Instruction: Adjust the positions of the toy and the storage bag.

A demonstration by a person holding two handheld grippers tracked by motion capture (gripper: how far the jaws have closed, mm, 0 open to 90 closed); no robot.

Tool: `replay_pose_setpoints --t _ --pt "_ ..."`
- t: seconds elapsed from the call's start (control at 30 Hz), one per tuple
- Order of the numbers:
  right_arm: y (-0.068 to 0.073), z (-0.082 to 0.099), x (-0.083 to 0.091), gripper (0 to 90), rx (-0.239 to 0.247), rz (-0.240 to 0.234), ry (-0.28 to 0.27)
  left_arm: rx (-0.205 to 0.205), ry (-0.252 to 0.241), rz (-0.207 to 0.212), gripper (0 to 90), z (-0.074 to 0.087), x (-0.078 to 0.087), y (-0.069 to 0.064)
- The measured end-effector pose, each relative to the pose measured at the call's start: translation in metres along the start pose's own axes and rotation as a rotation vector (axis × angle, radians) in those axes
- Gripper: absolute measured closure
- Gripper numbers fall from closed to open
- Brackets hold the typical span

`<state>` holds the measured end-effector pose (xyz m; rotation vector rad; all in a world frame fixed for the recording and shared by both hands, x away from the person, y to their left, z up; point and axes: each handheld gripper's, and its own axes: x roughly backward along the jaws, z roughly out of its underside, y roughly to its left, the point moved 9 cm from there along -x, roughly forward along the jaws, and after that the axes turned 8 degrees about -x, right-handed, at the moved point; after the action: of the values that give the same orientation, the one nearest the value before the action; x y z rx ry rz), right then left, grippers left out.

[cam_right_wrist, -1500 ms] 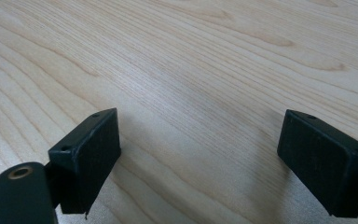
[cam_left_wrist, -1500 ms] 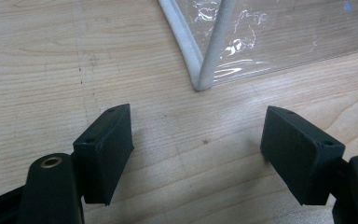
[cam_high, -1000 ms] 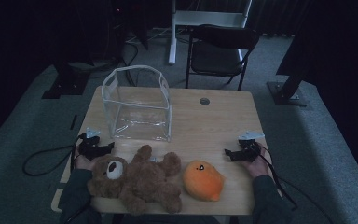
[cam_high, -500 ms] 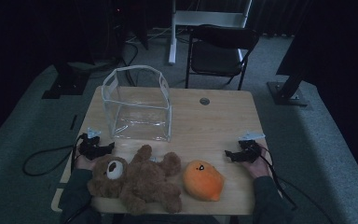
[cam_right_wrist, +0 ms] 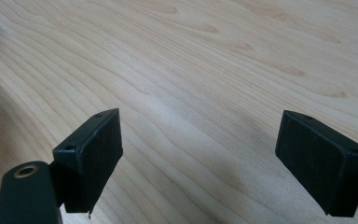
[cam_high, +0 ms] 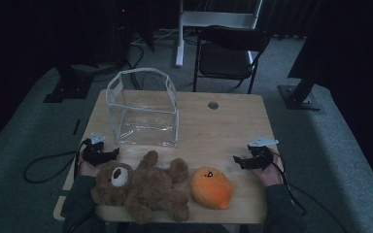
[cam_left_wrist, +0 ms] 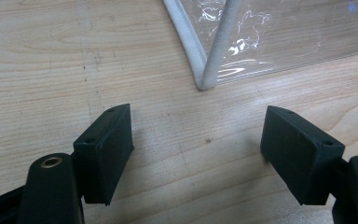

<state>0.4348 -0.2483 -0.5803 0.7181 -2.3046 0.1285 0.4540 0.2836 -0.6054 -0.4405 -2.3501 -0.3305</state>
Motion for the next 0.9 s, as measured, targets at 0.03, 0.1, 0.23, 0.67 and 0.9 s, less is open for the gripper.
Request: replay_pose_setpoints --t 0.03,0.1,0.23,0.67,0.9 --pt "0.001 -0.001 0.001 13.8 0.001 -0.001 -0.002 0.0 0.0 0.0 25.5 0.0 0.0 0.0" --pt "0.004 -0.002 0.003 13.7 0.003 -0.005 -0.006 0.0 0.0 -0.001 25.5 0.0 0.0 0.0" --pt "0.012 -0.01 0.014 13.6 0.018 -0.022 -0.031 0.0 0.001 -0.001 25.5 0.0 0.0 0.0" --pt "0.052 -0.04 0.057 13.6 0.08 -0.172 -0.118 0.007 0.001 -0.01 25.4 0.0 -0.001 0.0" --pt "0.063 -0.029 0.043 13.5 0.117 -0.202 -0.047 0.009 0.001 -0.012 25.4 -0.001 -0.001 0.0"
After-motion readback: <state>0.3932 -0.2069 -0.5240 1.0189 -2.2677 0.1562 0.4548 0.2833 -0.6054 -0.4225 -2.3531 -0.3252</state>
